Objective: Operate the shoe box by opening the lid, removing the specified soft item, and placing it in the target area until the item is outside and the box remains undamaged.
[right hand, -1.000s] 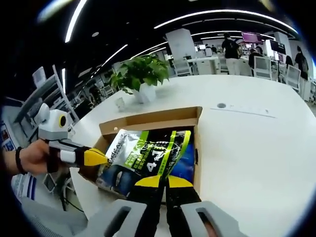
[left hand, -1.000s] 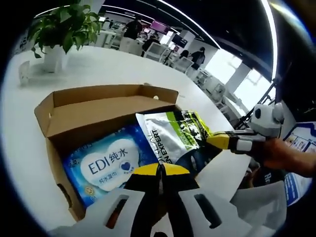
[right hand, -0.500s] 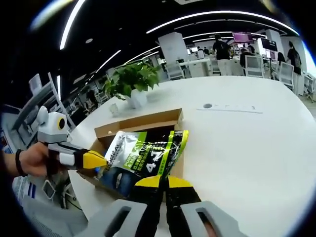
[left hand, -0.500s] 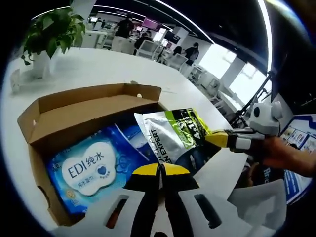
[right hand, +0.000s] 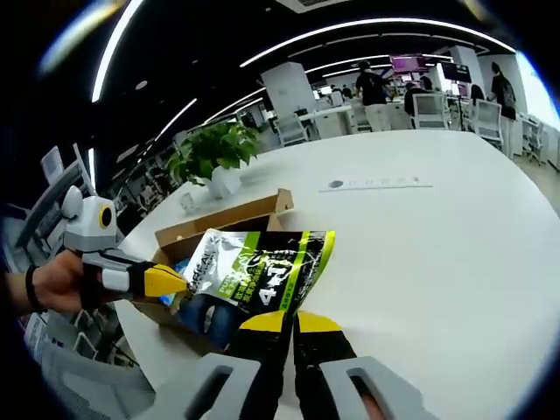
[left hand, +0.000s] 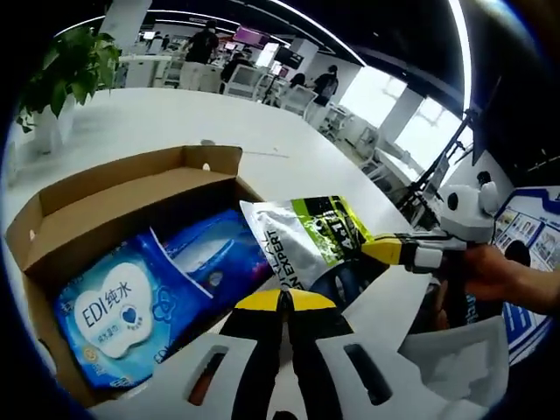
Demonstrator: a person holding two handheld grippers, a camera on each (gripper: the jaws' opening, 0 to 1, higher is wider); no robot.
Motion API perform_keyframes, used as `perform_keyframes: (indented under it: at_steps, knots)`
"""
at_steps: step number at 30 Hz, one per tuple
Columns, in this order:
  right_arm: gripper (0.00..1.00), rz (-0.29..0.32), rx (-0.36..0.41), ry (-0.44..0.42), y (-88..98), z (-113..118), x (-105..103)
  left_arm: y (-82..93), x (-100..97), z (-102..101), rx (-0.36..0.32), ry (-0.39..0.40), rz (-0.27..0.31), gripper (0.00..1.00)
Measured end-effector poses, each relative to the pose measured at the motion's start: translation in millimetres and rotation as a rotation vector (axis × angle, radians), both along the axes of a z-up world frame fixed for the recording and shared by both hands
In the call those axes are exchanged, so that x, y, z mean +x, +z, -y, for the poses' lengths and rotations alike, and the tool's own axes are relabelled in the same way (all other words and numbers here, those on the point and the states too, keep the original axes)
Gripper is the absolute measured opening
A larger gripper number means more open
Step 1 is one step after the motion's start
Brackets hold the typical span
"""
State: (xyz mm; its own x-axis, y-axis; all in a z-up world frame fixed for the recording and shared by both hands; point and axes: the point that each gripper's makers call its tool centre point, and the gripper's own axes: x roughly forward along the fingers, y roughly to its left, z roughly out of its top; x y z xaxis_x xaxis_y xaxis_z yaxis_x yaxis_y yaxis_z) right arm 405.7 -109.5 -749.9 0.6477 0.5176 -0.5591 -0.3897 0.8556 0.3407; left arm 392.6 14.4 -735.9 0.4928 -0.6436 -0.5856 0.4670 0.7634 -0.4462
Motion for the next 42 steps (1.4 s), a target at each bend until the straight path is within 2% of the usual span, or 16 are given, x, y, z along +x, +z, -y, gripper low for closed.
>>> perform_keyframes:
  at_steps: [28,34,42]
  knots:
    - [0.0,-0.03,0.005,-0.096,-17.3,101.1,-32.8,-13.8,-20.1,101.1,-0.008,-0.116,-0.03,0.0]
    - [0.0,-0.042,0.001,-0.11,-21.9,119.3,-40.1,-18.4,-24.5,117.1,-0.009,-0.131,-0.038,0.0]
    - [0.0,-0.05,-0.006,-0.118,-24.5,139.9,-39.1,-21.0,-26.3,137.1,-0.023,-0.133,-0.046,0.0]
